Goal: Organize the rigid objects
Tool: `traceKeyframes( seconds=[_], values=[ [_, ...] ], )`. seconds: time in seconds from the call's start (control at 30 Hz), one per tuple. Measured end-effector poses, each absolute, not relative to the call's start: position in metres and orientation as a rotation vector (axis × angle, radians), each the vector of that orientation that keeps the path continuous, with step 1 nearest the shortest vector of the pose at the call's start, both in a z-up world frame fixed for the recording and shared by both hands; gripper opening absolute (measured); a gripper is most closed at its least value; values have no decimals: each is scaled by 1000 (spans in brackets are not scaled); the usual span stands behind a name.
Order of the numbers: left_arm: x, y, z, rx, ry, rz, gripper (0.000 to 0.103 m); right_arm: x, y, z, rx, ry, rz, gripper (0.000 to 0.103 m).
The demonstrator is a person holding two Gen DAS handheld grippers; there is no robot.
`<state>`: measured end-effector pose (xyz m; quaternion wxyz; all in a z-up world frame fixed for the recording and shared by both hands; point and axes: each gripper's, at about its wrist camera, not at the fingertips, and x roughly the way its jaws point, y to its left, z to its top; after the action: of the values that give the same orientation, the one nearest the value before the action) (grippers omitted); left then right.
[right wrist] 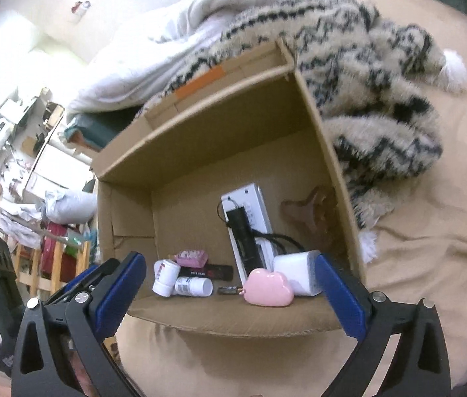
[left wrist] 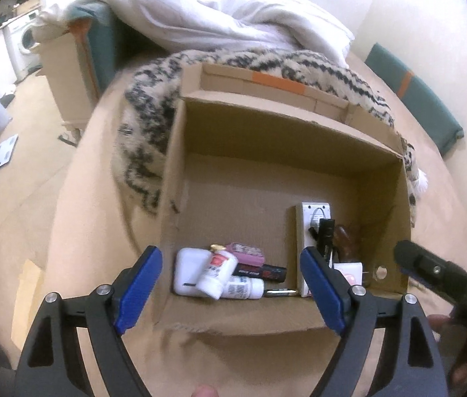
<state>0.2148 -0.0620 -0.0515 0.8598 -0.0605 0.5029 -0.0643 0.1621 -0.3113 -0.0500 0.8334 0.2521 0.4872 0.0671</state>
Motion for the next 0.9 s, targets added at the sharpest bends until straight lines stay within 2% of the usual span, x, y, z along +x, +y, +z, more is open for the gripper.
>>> traceKeyframes(
  seconds=[0.13, 0.23, 0.43, 0.67, 0.8, 0.9],
  values=[
    [199, -52, -44, -126, 1037, -105, 85, 144, -312, -33, 484, 976, 114, 103],
    [186, -42, -40, -185, 1036, -123, 96, 129, -314, -21, 437, 935, 82, 103],
    [152, -34, -29, -126, 981, -116, 101, 94, -306, -4, 363, 838, 52, 103],
    [99, -41, 2, 77, 773, 13, 101, 50, -295, 6, 310, 758, 38, 103],
    [72, -34, 16, 32, 672, -8, 101, 35, -289, 2, 291, 759, 23, 103],
    [68, -31, 10, 9, 690, 16, 101, 32, -282, 1, 250, 749, 13, 103]
  ],
)
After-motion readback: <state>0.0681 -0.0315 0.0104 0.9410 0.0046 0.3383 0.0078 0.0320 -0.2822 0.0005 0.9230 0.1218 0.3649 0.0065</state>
